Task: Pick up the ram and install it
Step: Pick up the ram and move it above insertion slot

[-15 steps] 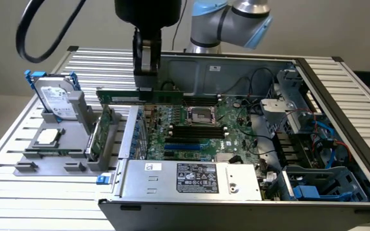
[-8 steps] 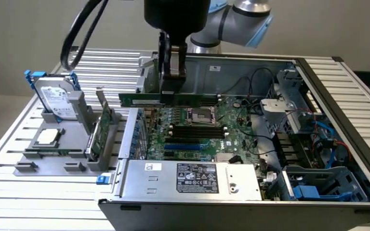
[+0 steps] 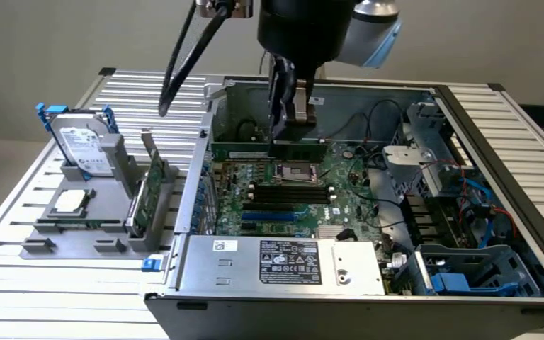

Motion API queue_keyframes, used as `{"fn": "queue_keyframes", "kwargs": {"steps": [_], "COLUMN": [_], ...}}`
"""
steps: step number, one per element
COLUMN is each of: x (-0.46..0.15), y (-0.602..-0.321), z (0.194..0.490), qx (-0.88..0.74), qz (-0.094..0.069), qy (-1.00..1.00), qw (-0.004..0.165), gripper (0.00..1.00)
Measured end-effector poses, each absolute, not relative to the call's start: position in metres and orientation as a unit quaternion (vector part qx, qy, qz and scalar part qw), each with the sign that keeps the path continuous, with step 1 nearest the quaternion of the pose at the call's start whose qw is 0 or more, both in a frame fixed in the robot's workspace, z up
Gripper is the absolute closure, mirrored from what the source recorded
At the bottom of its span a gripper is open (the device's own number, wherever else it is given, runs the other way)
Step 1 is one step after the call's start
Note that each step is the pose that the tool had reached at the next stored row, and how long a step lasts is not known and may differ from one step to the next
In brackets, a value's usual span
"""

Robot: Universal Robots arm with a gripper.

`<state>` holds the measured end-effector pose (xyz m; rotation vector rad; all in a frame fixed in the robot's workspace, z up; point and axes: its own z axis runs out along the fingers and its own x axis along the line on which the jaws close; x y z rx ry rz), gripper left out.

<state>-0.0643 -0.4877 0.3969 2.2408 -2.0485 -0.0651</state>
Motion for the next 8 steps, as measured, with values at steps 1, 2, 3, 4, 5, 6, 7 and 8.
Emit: {"fn": "queue_keyframes", "kwargs": {"steps": [1,2,3,4,5,6,7,8], "x": [-0.060,-0.056,-0.053,-0.051,-0.049,-0.047,-0.045,-0.043], "y": [-0.485,-0.483,-0.481,-0.479,-0.477,-0.475,-0.473,-0.471], "z": [0.395,0.393,0.391,0.390,0.388,0.386,0.384,0.382], "qx": [0.737,0.737,0.737,0.737,0.737,0.737,0.737,0.737], "qz": [-0.021,-0.021,-0.021,-0.021,-0.022,-0.022,-0.022,-0.022], "qy": [-0.674,-0.674,-0.674,-0.674,-0.674,-0.674,-0.674,-0.674], "qw": [0.052,0.052,0.052,0.052,0.052,0.052,0.053,0.053], "gripper": [0.86,0.86,0.86,0.86,0.86,0.86,0.86,0.86]}}
